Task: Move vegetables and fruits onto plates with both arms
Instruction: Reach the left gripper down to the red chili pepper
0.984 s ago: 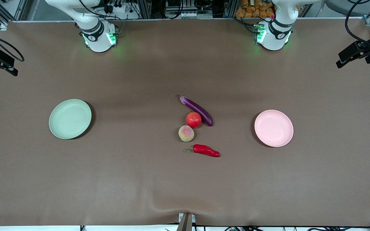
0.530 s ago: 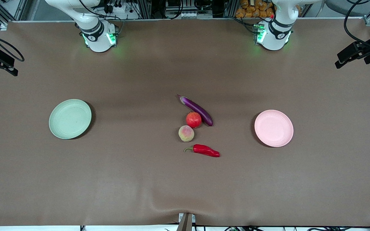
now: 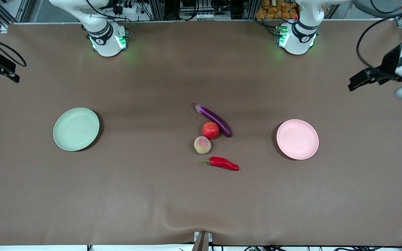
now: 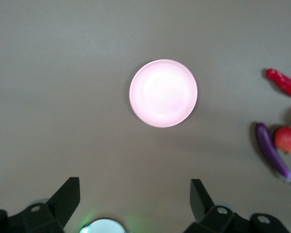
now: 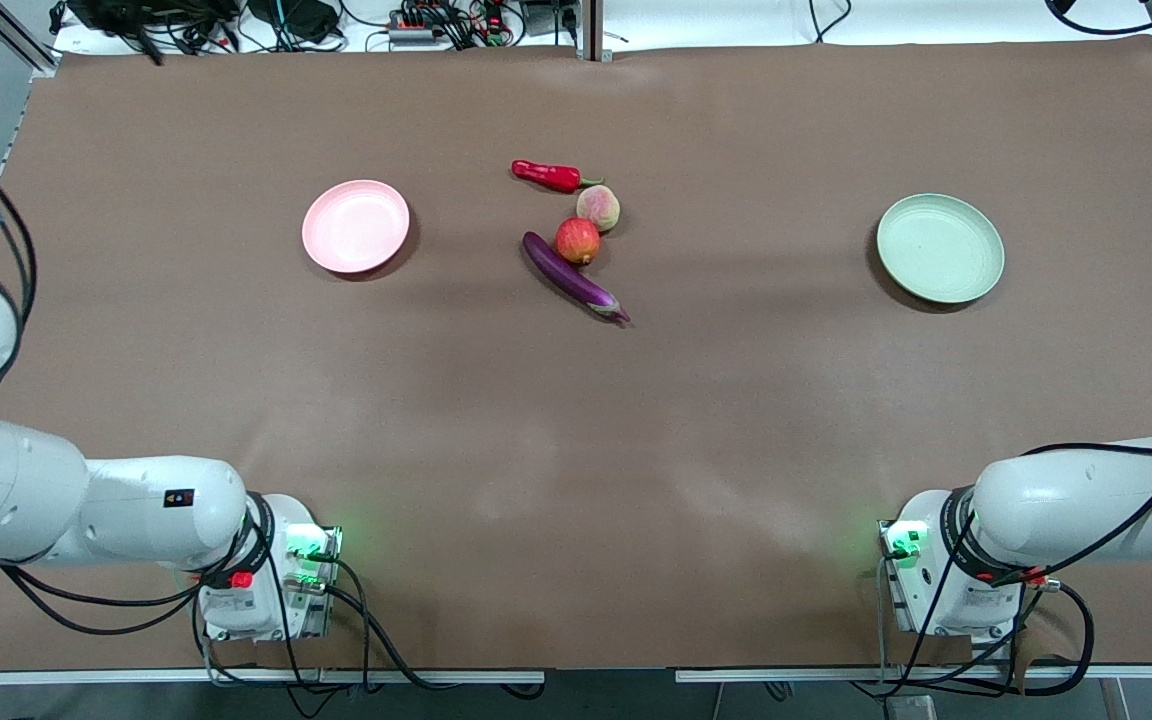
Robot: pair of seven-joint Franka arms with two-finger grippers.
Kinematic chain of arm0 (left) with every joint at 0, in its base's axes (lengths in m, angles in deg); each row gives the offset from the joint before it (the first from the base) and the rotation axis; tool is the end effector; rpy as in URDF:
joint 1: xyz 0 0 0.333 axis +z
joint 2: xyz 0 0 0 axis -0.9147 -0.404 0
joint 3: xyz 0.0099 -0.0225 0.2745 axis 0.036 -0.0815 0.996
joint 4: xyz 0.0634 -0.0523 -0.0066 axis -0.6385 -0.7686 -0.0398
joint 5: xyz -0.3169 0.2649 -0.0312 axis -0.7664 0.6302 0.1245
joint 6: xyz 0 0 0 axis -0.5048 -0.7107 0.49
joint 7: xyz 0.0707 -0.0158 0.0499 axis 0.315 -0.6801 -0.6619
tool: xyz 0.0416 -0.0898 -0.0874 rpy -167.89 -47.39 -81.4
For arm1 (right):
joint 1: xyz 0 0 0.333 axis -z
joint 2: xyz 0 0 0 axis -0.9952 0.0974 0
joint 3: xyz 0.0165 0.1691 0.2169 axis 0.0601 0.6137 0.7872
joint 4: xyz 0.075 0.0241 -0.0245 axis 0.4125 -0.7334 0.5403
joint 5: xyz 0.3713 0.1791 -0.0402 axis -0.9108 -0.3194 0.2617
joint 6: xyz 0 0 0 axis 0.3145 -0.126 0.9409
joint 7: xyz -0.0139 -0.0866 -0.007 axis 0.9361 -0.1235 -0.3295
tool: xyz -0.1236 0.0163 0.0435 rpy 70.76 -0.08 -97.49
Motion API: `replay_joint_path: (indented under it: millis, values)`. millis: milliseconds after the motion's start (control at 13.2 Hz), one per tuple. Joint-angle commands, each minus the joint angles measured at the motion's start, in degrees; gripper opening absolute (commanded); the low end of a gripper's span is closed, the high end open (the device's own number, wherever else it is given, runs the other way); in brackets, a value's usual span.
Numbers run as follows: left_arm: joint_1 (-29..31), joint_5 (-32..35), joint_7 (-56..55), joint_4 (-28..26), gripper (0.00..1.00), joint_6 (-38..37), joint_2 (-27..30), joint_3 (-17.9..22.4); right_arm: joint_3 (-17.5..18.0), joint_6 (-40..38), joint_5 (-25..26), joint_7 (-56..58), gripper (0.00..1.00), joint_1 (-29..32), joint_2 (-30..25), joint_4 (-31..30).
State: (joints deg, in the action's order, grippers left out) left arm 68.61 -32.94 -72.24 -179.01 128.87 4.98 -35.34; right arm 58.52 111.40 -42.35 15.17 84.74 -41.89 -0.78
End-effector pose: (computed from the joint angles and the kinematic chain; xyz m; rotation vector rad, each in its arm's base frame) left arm 0.5660 -0.0654 0.5407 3.1139 0.3860 -0.1147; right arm 0.5494 -0.0313 0.6047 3.1236 0.1971 0.0271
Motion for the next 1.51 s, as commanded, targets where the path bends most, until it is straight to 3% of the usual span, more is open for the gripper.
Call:
replay_joint_path:
  millis: [0,151,605,908,1059,1286,1438]
  values:
    - [-0.5,0.8,-7.3,1.7,1.00,3.4,-5.0,-3.1,0.5,-0.1,-0.8,-0.1,1.00,0.7,0.0,0.1]
    - [-2.2,0.3,-14.8,1.9,1.00,5.8,-8.9,-5.6,0.5,-0.2,-1.0,-0.1,1.00,0.7,0.0,0.1]
    - [-13.0,1.2,-43.1,8.6,1.00,20.0,-24.6,-5.2,0.5,-0.2,-1.0,-0.1,1.00,0.7,0.0,0.1]
    - [-19.1,6.2,-63.0,14.5,1.00,32.3,-36.4,-4.7,0.5,-0.2,-1.0,-0.1,1.00,0.7,0.0,0.0]
    - [-23.8,7.5,-69.0,17.1,1.00,36.7,-41.6,-2.2,0.5,-0.2,-1.0,-0.1,1.00,0.7,0.0,0.0]
    - [-33.0,7.2,-73.4,17.4,1.00,41.6,-45.8,6.1,0.5,-0.1,-1.0,-0.1,1.00,0.6,0.0,0.0]
    - [-34.9,7.2,-76.5,17.4,1.00,44.8,-48.4,7.3,0.5,-0.2,-1.4,0.0,1.00,0.8,0.0,0.0]
